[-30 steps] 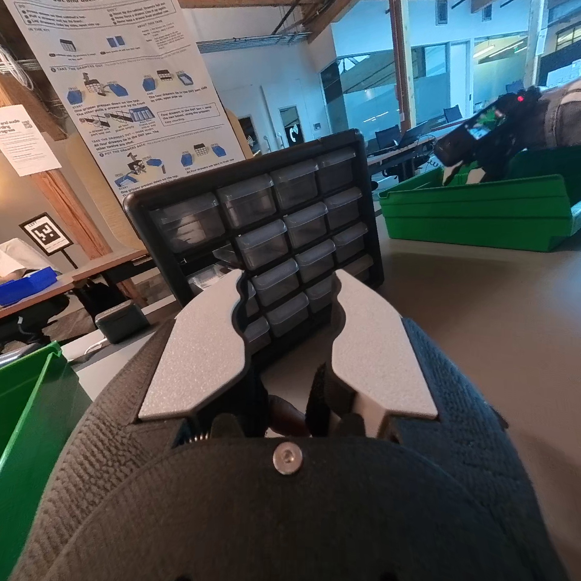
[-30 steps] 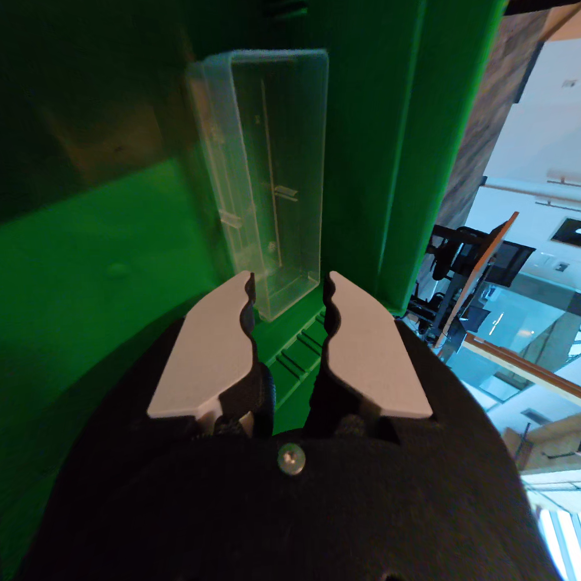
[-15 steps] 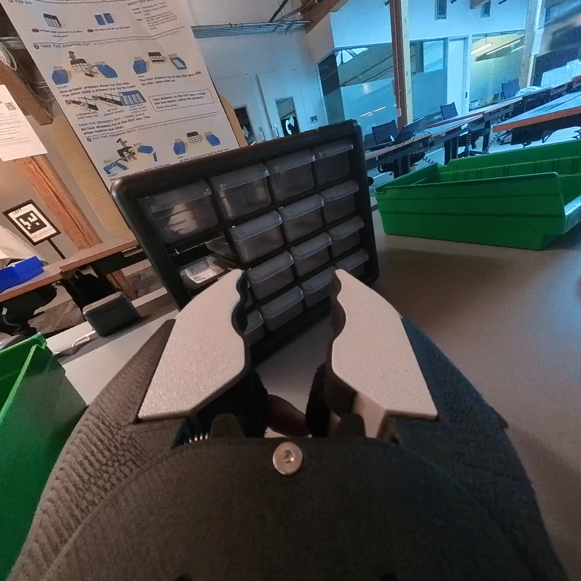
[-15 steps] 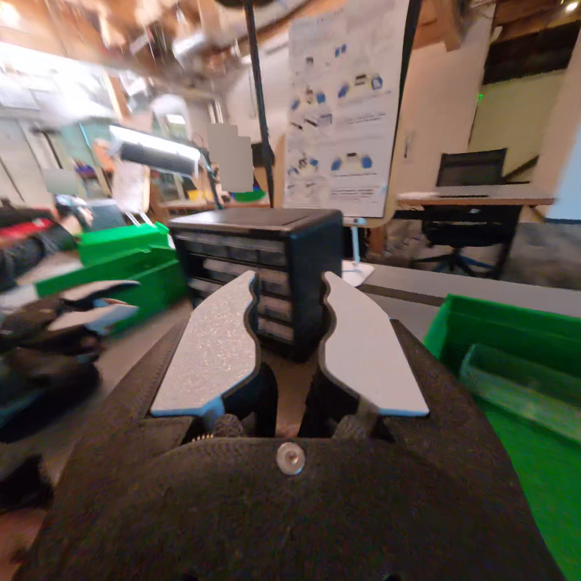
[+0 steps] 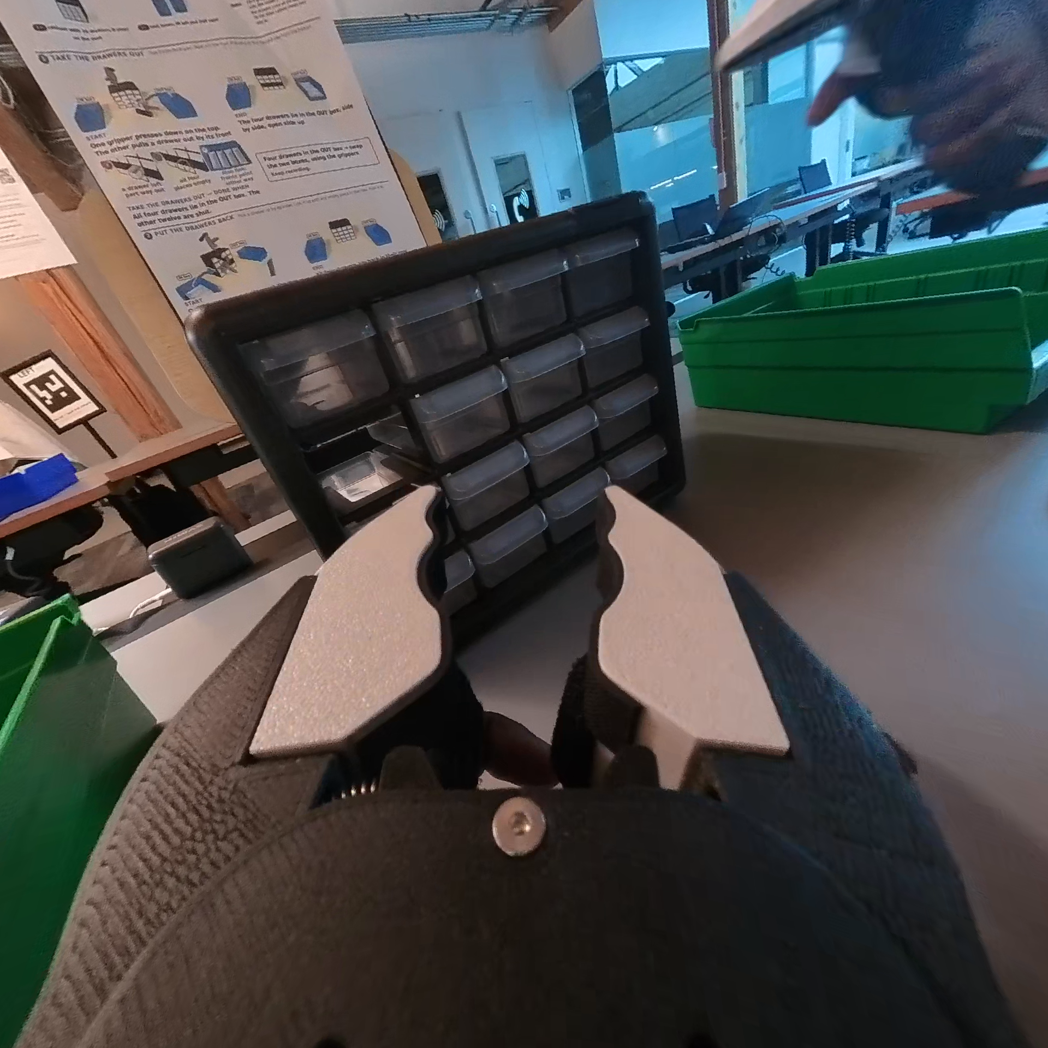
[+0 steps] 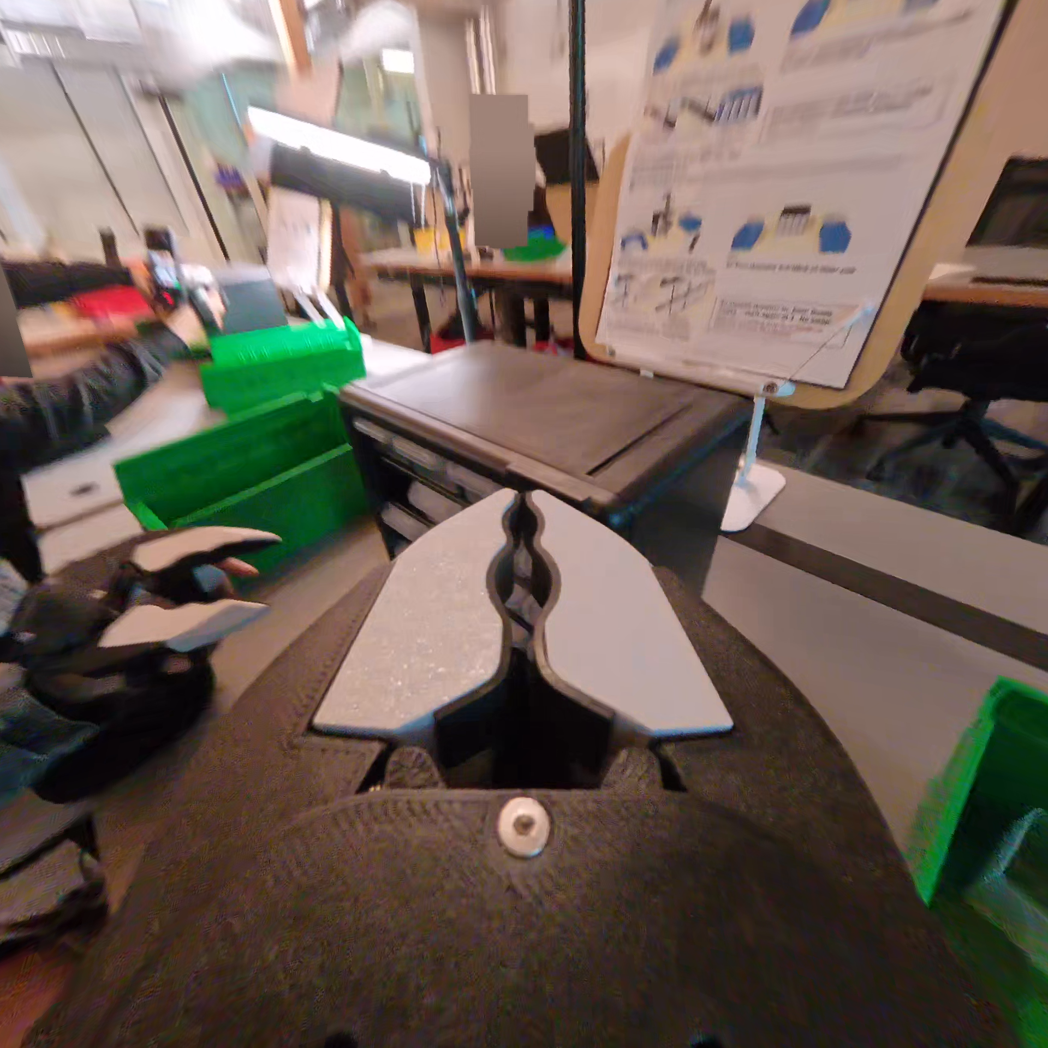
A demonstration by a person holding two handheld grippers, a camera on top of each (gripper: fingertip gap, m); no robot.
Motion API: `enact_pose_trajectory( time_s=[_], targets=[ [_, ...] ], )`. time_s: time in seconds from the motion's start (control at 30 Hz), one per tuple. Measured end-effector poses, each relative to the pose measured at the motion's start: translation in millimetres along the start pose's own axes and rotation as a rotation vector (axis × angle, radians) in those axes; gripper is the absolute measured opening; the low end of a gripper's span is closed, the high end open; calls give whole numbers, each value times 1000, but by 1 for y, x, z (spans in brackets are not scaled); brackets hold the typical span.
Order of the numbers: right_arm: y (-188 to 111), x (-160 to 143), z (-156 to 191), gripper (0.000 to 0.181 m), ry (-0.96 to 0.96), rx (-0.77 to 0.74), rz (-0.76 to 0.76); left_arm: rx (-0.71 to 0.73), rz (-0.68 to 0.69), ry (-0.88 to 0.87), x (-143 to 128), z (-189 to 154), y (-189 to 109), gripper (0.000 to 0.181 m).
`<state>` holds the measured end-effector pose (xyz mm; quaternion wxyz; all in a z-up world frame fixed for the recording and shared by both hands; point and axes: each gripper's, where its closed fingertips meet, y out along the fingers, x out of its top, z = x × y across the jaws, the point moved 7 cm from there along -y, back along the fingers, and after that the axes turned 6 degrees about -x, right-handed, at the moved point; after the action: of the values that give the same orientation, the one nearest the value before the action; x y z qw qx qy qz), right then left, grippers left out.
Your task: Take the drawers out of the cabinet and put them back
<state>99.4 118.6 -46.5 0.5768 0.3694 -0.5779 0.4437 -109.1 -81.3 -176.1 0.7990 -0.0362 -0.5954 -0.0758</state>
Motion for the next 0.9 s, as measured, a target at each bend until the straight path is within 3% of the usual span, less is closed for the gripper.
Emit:
enact_pose_trajectory(
  time_s=[0.1,0.23,0.43,0.63,0.73,0.9],
  targets=[
    [41,-4,-20,0,-59,-31,132,2,27,27,-3,-1,2,50],
    [75,-12,-32,0,-60,-16,172,1,53,49,-6,-3,3,51],
    [77,-14,-29,0,-151,-46,153,-16,64,56,-6,-4,5,50],
    [78,-14,-26,1,-220,-98,167,-68,132,137,13,-3,17,51],
    [78,-15,-24,0,-230,-117,158,-52,228,375,15,4,37,51],
    [77,-16,-26,1,-201,-106,139,153,277,908,2,21,82,44]
  ],
)
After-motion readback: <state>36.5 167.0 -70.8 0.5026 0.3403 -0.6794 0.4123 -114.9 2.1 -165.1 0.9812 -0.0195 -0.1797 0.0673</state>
